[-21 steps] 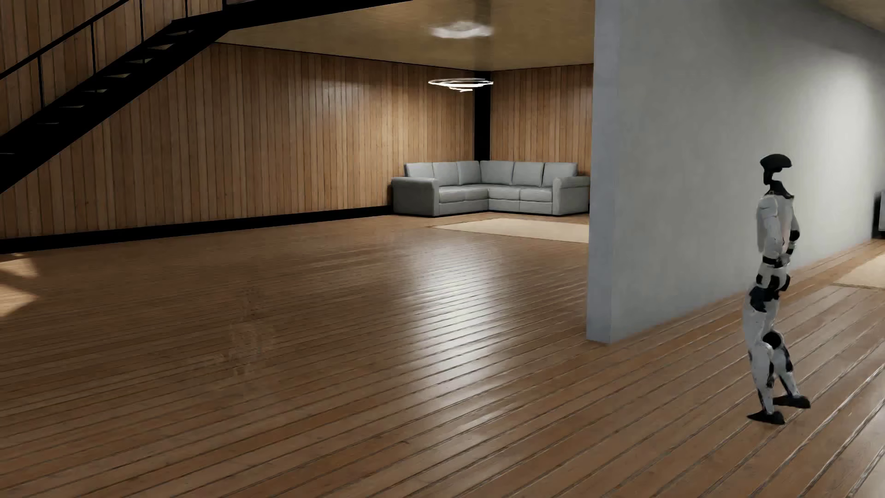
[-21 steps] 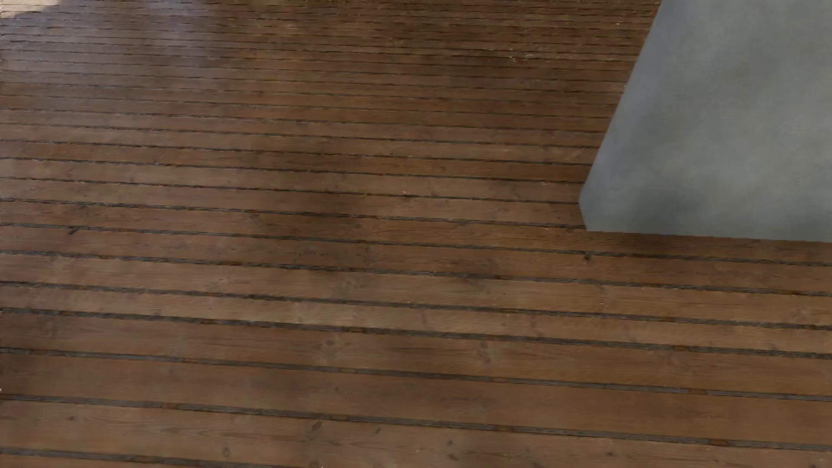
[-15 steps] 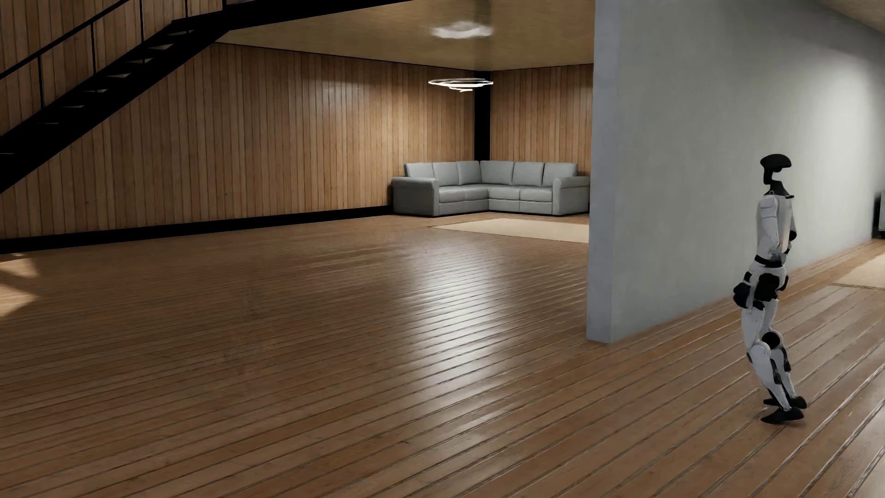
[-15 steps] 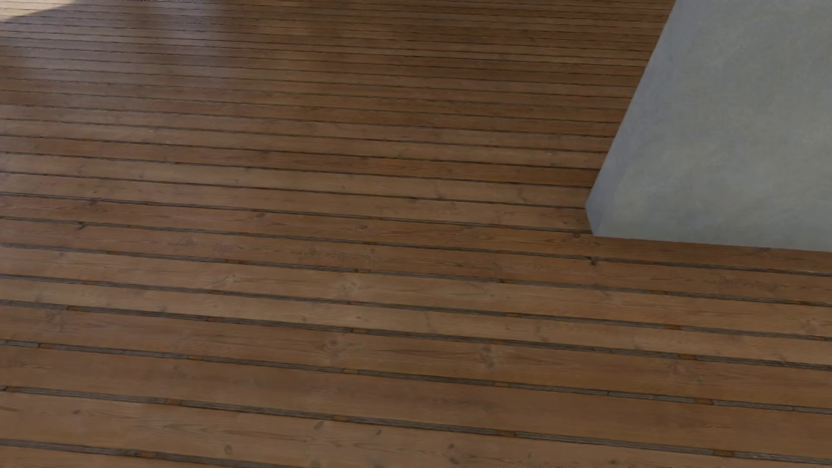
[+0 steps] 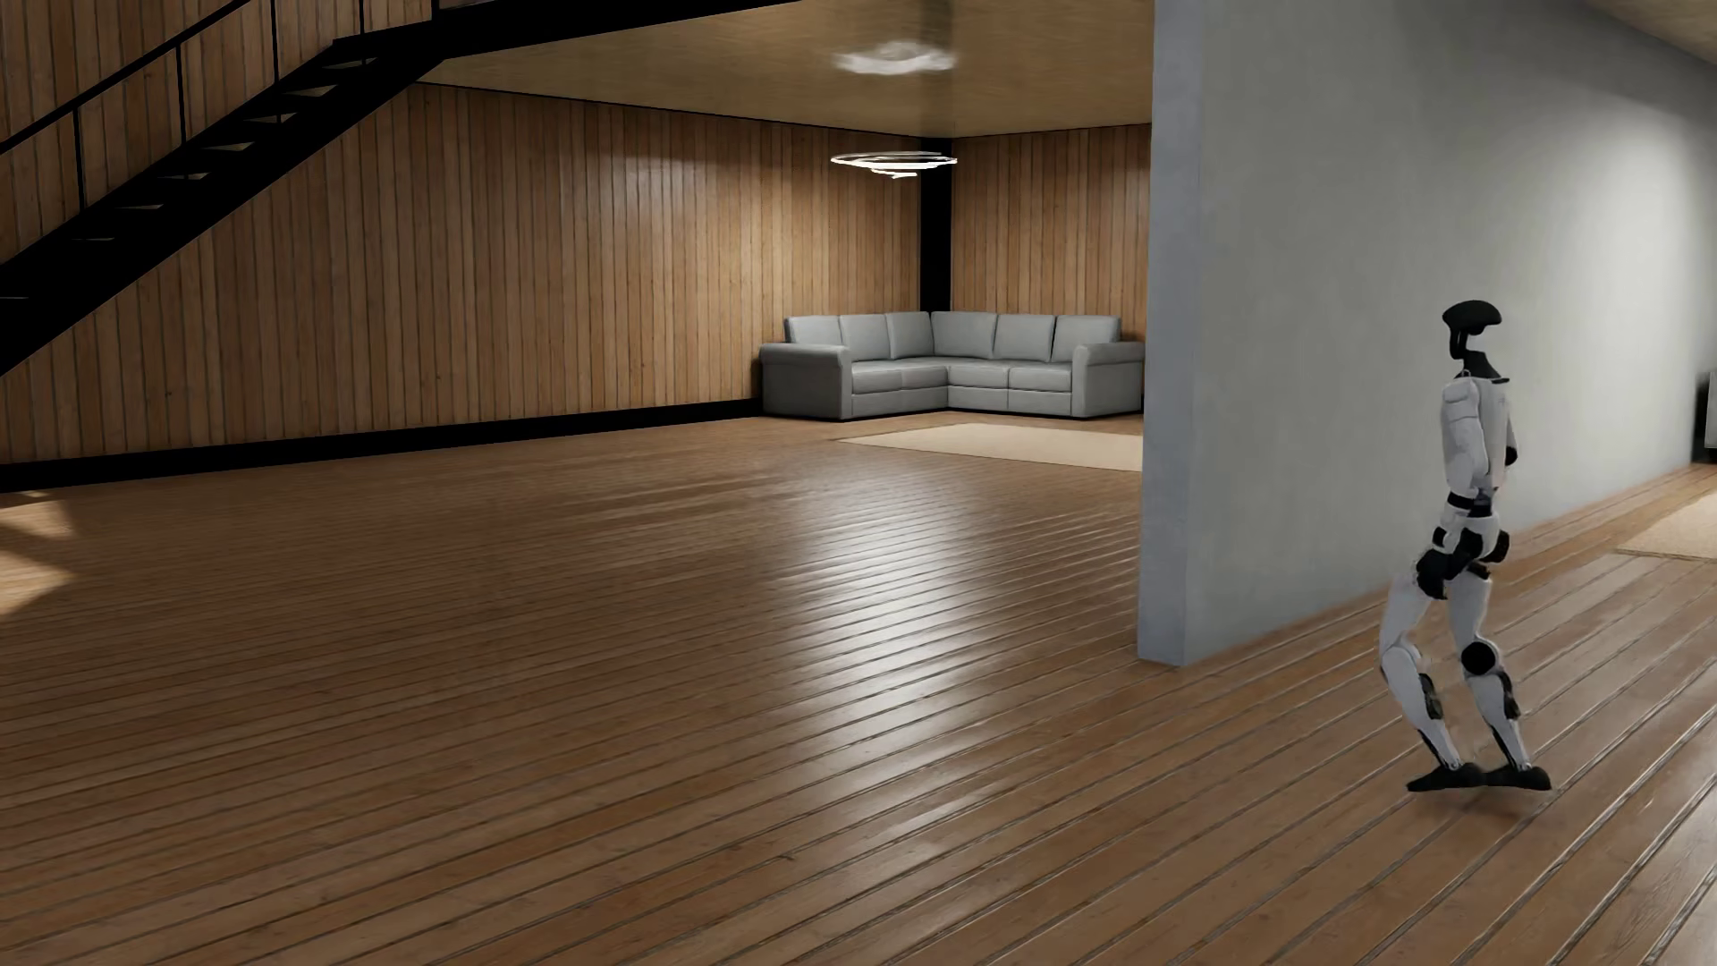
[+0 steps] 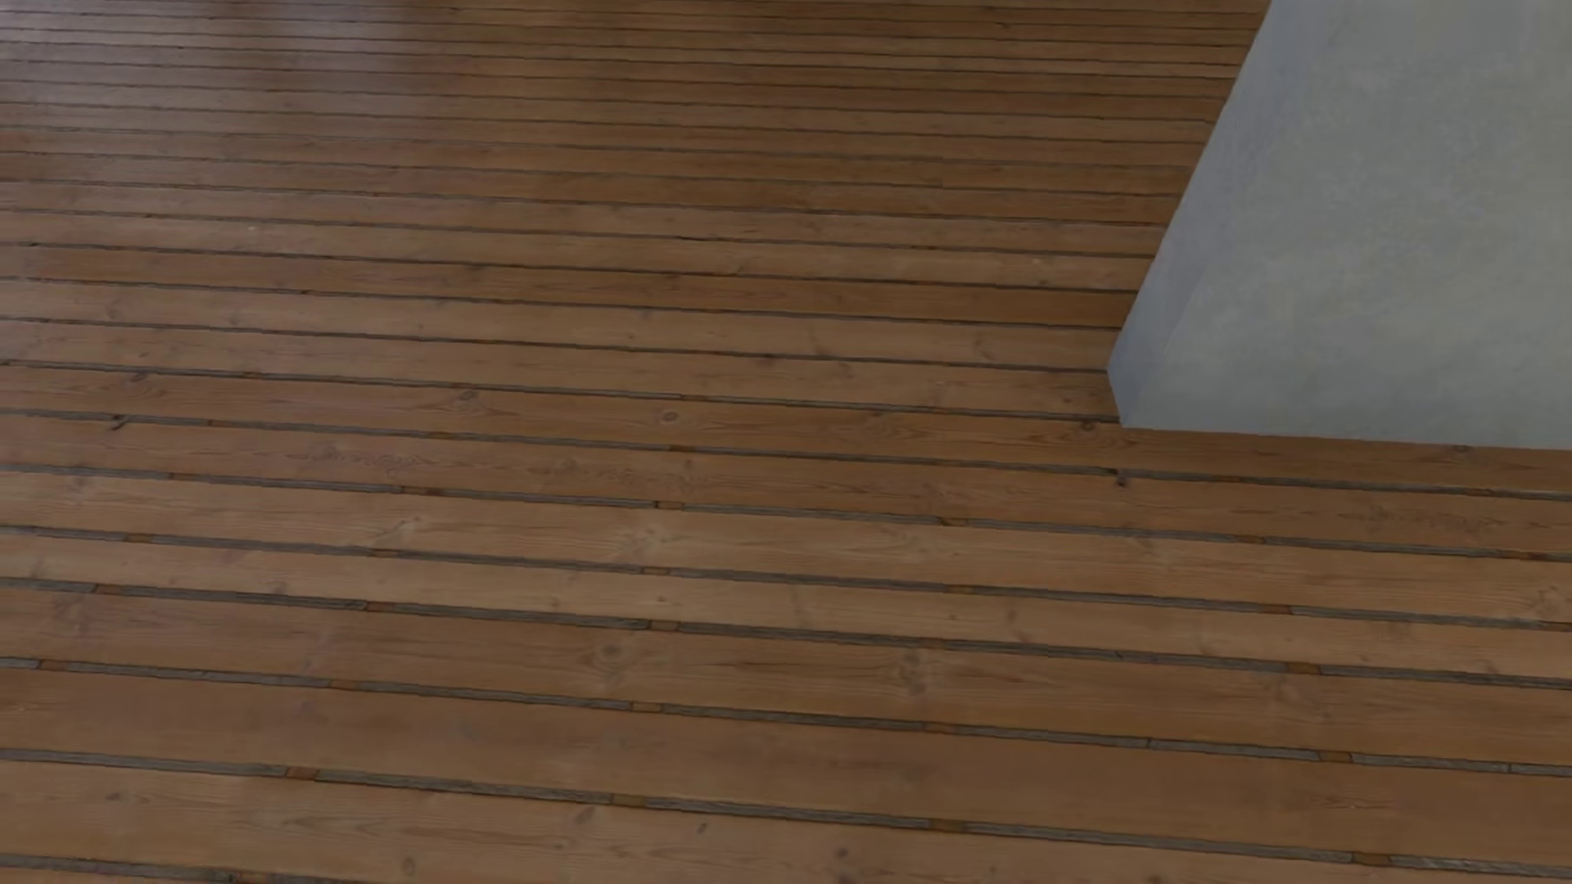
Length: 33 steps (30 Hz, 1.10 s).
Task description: Walk towards the sofa
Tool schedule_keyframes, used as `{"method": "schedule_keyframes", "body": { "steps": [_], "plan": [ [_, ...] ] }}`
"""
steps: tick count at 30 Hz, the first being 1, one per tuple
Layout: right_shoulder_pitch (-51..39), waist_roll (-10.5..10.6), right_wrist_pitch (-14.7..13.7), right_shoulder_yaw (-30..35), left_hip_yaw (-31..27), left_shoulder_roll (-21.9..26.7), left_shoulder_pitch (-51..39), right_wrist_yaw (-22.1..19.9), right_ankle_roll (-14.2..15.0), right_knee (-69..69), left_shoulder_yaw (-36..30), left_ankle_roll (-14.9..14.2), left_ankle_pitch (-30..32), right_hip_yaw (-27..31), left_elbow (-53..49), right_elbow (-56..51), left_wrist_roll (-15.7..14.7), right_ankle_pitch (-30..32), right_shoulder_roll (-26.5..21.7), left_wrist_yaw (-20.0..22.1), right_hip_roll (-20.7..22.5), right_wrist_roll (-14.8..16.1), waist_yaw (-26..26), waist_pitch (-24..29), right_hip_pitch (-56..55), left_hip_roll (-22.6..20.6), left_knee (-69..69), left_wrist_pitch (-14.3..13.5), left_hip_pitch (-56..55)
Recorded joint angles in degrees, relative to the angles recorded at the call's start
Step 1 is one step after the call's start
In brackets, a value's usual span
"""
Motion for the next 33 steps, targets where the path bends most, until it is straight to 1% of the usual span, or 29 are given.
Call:
{"method": "schedule_keyframes", "body": {
  "steps": [1,2,4,6,8,9,10,11,13,14,15,16,17,18,19,20,21,22,23,24,25,26,27,28,29,30,31,32,33],
  "plan": [
    [-0.6,-0.8,0.0,0.1,0.0,0.4,0.9,0.0,0.0,-0.9,-0.2,0.0,1.2,0.0,0.4,-0.4,0.0,-1.4,0.0,0.0,-0.4,0.0,0.7,0.0,1.9,-0.4,-2.4,0.0,-2.5],
    [-2.3,-1.4,0.0,-1.6,0.0,1.0,1.1,0.0,0.0,-0.8,-0.8,0.0,2.9,0.0,1.3,1.2,0.0,-2.7,0.7,0.0,-1.1,0.0,3.1,0.3,1.8,0.3,-4.5,0.0,-5.8],
    [-3.7,-1.4,0.0,-1.5,0.0,1.0,1.9,0.0,0.0,-1.5,-0.6,0.0,7.1,0.0,4.1,0.5,0.0,-7.6,0.5,0.0,-1.3,0.0,3.3,1.4,7.3,0.5,-9.3,0.0,-9.8],
    [-5.1,-1.5,0.0,-2.6,0.0,1.0,2.3,0.0,0.0,-1.8,-0.9,0.0,8.9,0.0,6.9,1.3,0.0,-10.6,0.6,0.0,-1.5,0.0,4.8,1.9,11.5,0.8,-13.8,0.0,-12.4],
    [-6.1,-1.5,0.0,-0.8,0.0,1.2,2.3,0.0,0.0,-2.8,-0.2,0.0,7.9,0.0,7.9,3.7,0.0,-9.6,0.8,0.0,-1.6,0.0,7.7,1.8,15.5,2.5,-12.9,0.0,-13.6],
    [-5.2,-2.1,0.0,1.7,0.0,1.2,2.4,0.0,0.0,-2.1,-0.7,0.0,7.8,0.0,8.4,2.0,0.0,-8.1,-0.2,0.0,-3.0,0.0,8.6,1.3,16.5,1.1,-11.0,0.0,-14.5],
    [-4.2,-2.8,0.0,-1.3,0.0,1.1,2.5,0.0,0.0,-0.2,-0.4,0.0,6.0,0.0,8.9,4.6,0.0,-4.8,1.3,0.0,-4.5,0.0,10.1,0.5,15.7,0.5,-6.7,0.0,-16.1],
    [-3.4,-3.9,0.0,2.3,0.0,1.9,3.1,0.0,0.0,2.9,-0.9,0.0,4.0,0.0,8.0,5.4,0.0,0.5,1.2,0.0,-5.6,0.0,10.5,0.5,16.2,-0.2,-3.8,0.0,-14.5],
    [-0.1,-3.1,0.0,2.9,0.0,1.0,2.0,0.0,0.0,18.9,-1.8,0.0,-0.5,0.0,9.6,5.9,0.0,19.7,0.9,0.0,-6.5,0.0,9.1,-0.9,9.2,-0.9,-1.5,0.0,-10.6],
    [0.5,-3.5,0.0,3.3,0.0,1.0,1.4,0.0,0.0,31.3,-0.6,0.0,-2.5,0.0,8.3,6.1,0.0,25.3,1.4,0.0,-8.2,0.0,8.1,1.1,3.9,-3.1,-2.3,0.0,-6.0],
    [1.9,-3.6,0.0,2.0,0.0,0.3,0.7,0.0,0.0,43.3,-0.5,0.0,-3.9,0.0,6.9,4.9,0.0,25.0,1.0,0.0,-8.6,0.0,3.9,2.1,-2.6,-5.1,-3.8,0.0,-2.4],
    [2.6,-2.4,0.0,3.5,0.0,0.6,-0.1,0.0,0.0,50.5,-1.3,0.0,-4.6,0.0,6.1,5.7,0.0,23.7,0.6,0.0,-7.5,0.0,1.1,2.9,-7.7,-4.9,-6.4,0.0,3.1],
    [3.9,-1.4,0.0,2.2,0.0,0.8,-0.5,0.0,0.0,52.1,-1.1,0.0,-5.0,0.0,3.9,6.3,0.0,23.4,1.0,0.0,-6.4,0.0,-2.1,2.6,-14.0,-4.4,-9.4,0.0,7.7],
    [5.0,-0.9,0.0,-0.8,0.0,0.7,-1.3,0.0,0.0,47.5,-1.0,0.0,-4.6,0.0,2.2,5.6,0.0,25.5,1.3,0.0,-6.0,0.0,-6.5,3.2,-19.0,-4.8,-13.2,0.0,12.4],
    [6.7,0.2,0.0,-1.8,0.0,0.7,-1.7,0.0,0.0,38.2,0.0,0.0,-4.1,0.0,0.2,4.0,0.0,28.9,0.7,0.0,-5.1,0.0,-9.9,3.6,-22.1,-4.3,-16.9,0.0,18.1],
    [6.9,0.6,0.0,0.5,0.0,1.7,-2.7,0.0,0.0,27.3,-0.3,0.0,-3.5,0.0,-1.7,4.3,0.0,32.3,0.0,0.0,-4.3,0.0,-12.2,3.6,-25.3,-3.9,-20.6,0.0,22.4],
    [8.1,0.6,0.0,0.4,0.0,2.5,-4.0,0.0,0.0,16.4,-0.2,0.0,-4.0,0.0,-3.4,3.7,0.0,32.3,-0.4,0.0,-4.1,0.0,-14.0,3.4,-27.6,-3.7,-23.0,0.0,26.6],
    [8.5,0.6,0.0,-0.4,0.0,3.2,-5.0,0.0,0.0,7.0,0.2,0.0,-5.0,0.0,-4.9,3.8,0.0,24.9,-0.3,0.0,-4.2,0.0,-15.9,2.9,-29.3,-3.6,-25.0,0.0,30.3],
    [9.3,0.4,0.0,0.2,0.0,3.9,-6.3,0.0,0.0,1.3,0.4,0.0,-6.1,0.0,-6.1,3.3,0.0,12.1,-0.5,0.0,-4.5,0.0,-16.8,2.1,-30.7,-3.5,-25.7,0.0,33.1],
    [9.6,0.7,0.0,0.5,0.0,4.1,-7.4,0.0,0.0,1.1,0.9,0.0,-7.0,0.0,-6.1,4.4,0.0,3.9,-0.3,0.0,-4.5,0.0,-17.8,1.5,-32.1,-3.0,-25.3,0.0,35.0],
    [9.8,0.9,0.0,1.5,0.0,4.0,-7.8,0.0,0.0,1.3,2.1,0.0,-7.0,0.0,-5.7,4.3,0.0,8.2,-0.6,0.0,-4.8,0.0,-19.8,1.9,-32.9,-2.9,-24.4,0.0,36.7],
    [10.1,1.6,0.0,1.4,0.0,3.6,-7.5,0.0,0.0,4.9,3.2,0.0,-4.4,0.0,-5.2,4.7,0.0,22.0,-0.6,0.0,-4.2,0.0,-20.6,1.6,-35.2,-2.0,-22.6,0.0,38.0],
    [10.0,3.1,0.0,2.0,0.0,2.6,-6.8,0.0,0.0,9.4,4.2,0.0,1.7,0.0,-4.1,5.4,0.0,33.0,-0.4,0.0,-3.1,0.0,-20.9,1.0,-37.1,-0.6,-19.0,0.0,37.4],
    [9.6,4.4,0.0,2.7,0.0,1.7,-5.7,0.0,0.0,13.3,3.7,0.0,12.1,0.0,-2.5,6.6,0.0,35.3,-0.4,0.0,-1.3,0.0,-19.6,1.5,-35.4,1.2,-11.0,0.0,36.2],
    [8.7,4.4,0.0,3.1,0.0,1.4,-4.5,0.0,0.0,14.9,2.8,0.0,21.8,0.0,-0.8,7.5,0.0,34.6,-0.2,0.0,0.5,0.0,-17.6,0.9,-33.1,2.0,0.4,0.0,30.7],
    [8.3,4.9,0.0,2.0,0.0,1.7,-4.0,0.0,0.0,14.9,0.6,0.0,21.6,0.0,-0.1,6.3,0.0,32.4,-0.3,0.0,2.4,0.0,-15.7,0.7,-29.9,3.4,13.0,0.0,23.6],
    [7.3,4.7,0.0,0.5,0.0,1.6,-3.4,0.0,0.0,12.4,0.1,0.0,13.7,0.0,-0.3,5.7,0.0,28.5,-0.1,0.0,3.4,0.0,-12.9,2.0,-23.5,4.0,21.5,0.0,18.7],
    [5.3,3.6,0.0,0.3,0.0,1.5,-2.9,0.0,0.0,10.0,-1.0,0.0,7.0,0.0,0.3,6.1,0.0,24.1,0.0,0.0,2.9,0.0,-9.7,2.9,-17.3,3.4,25.2,0.0,13.6],
    [3.6,2.3,0.0,-1.0,0.0,1.6,-2.2,0.0,0.0,8.0,-1.1,0.0,2.7,0.0,0.4,5.0,0.0,19.8,-0.1,0.0,2.4,0.0,-6.1,2.9,-12.5,2.4,24.3,0.0,7.9]
  ]
}}
